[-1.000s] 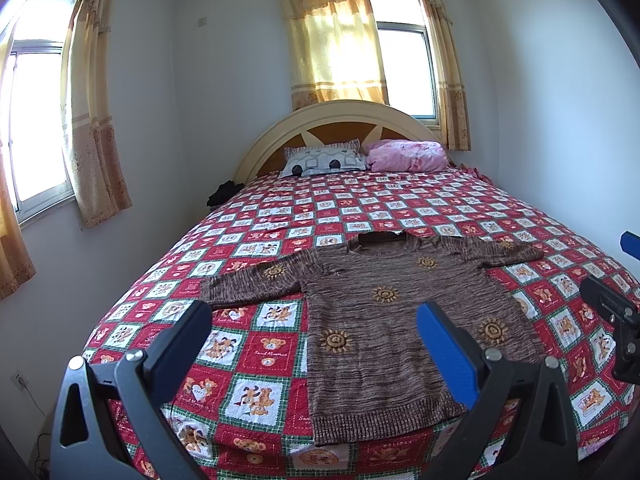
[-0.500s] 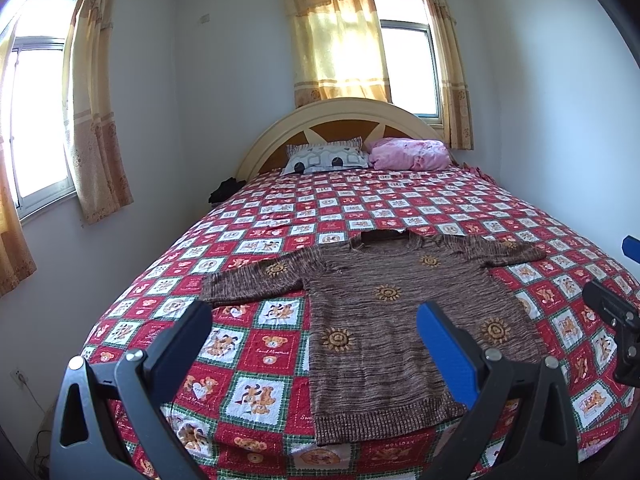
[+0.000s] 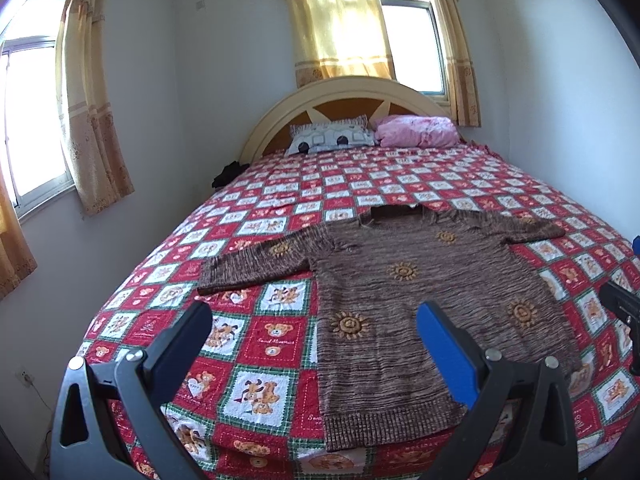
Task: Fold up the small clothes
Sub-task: 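Move the right tool to the sweater sleeve and close on its cuff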
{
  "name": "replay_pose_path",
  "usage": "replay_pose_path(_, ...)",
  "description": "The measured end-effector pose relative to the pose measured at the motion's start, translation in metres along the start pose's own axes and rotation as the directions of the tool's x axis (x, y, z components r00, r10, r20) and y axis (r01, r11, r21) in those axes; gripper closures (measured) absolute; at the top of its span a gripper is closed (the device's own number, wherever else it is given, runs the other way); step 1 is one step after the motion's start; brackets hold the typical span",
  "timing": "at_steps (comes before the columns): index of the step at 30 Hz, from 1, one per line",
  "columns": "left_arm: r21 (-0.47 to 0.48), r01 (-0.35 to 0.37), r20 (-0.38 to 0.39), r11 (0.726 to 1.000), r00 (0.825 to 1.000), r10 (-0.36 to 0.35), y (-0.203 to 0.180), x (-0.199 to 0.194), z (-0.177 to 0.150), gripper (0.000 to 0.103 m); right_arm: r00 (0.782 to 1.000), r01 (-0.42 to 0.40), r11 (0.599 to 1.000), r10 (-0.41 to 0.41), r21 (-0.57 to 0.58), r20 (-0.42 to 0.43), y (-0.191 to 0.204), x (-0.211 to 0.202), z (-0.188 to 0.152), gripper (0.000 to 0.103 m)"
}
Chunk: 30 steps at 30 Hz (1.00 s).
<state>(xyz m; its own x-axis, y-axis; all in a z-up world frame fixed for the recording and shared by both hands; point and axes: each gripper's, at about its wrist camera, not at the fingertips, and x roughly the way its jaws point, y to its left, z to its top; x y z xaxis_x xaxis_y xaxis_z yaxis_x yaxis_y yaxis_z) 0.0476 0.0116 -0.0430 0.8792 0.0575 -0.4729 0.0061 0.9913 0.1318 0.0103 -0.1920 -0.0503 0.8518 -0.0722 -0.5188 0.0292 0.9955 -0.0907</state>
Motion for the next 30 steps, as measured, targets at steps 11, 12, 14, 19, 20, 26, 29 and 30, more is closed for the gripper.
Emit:
replay_pose_path(11, 0.054, 0.006, -0.133, 0.999, 0.991, 0.001, -0.015, 0.094, -0.003, 0.000, 0.985, 0.097, 0.995, -0.093, 0.023, -0.146, -0.067, 0.083, -0.010, 0.001)
replay_pose_path(12, 0.056, 0.008, -0.141, 0.998, 0.990, 0.000, -0.016, 0.101, -0.002, 0.000, 0.982, 0.106, 0.994, -0.101, 0.027, -0.160, -0.076, 0.090, -0.010, 0.001)
replay_pose_path(14, 0.064, 0.012, -0.152, 0.998, 0.988, -0.002, -0.021, 0.115, 0.001, 0.000, 0.979, 0.118, 0.992, -0.110, 0.036, -0.173, -0.090, 0.101, -0.009, 0.001)
replay_pose_path(19, 0.067, 0.017, -0.169, 0.998, 0.986, -0.005, -0.027, 0.148, 0.010, 0.000, 0.969, 0.155, 0.985, -0.138, 0.072, -0.207, -0.133, 0.128, -0.007, 0.001)
replay_pose_path(20, 0.070, 0.011, -0.171, 0.998, 0.985, 0.001, -0.029, 0.158, 0.013, 0.000, 0.967, 0.161, 0.983, -0.140, 0.083, -0.212, -0.142, 0.133, -0.006, 0.001)
replay_pose_path(26, 0.068, -0.032, -0.185, 0.997, 0.982, 0.044, -0.030, 0.210, 0.024, 0.000, 0.956, 0.202, 0.958, -0.148, 0.205, -0.251, -0.214, 0.163, -0.008, 0.001)
replay_pose_path(29, 0.043, -0.061, -0.209, 0.997, 0.975, 0.069, -0.023, 0.233, 0.025, 0.000, 0.954, 0.218, 0.928, -0.137, 0.301, -0.268, -0.251, 0.178, -0.009, 0.001)
replay_pose_path(30, 0.031, -0.066, -0.219, 0.997, 0.973, 0.071, -0.020, 0.239, 0.025, 0.000, 0.952, 0.222, 0.915, -0.129, 0.337, -0.276, -0.265, 0.184, -0.010, 0.002)
